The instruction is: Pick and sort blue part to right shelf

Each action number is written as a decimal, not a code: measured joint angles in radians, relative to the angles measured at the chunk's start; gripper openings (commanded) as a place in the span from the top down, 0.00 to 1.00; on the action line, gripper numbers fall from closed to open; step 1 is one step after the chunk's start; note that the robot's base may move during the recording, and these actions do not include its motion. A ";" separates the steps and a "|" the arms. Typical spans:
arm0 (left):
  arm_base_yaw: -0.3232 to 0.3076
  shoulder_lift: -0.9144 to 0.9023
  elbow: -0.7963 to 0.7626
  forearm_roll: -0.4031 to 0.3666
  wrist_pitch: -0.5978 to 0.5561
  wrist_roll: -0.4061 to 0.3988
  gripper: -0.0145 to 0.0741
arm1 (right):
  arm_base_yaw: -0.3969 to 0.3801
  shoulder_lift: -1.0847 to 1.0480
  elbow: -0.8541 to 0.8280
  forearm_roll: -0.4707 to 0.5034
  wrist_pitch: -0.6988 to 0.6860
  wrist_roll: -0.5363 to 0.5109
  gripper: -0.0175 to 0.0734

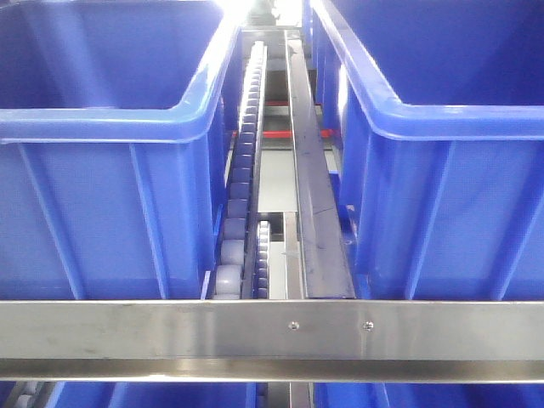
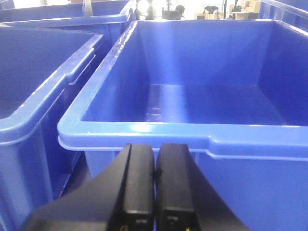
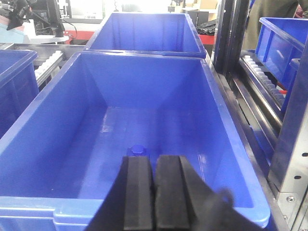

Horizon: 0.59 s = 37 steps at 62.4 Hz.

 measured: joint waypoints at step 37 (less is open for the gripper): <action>0.000 0.000 0.000 0.000 -0.002 0.000 0.70 | -0.054 -0.027 0.513 0.074 -0.431 -0.002 0.77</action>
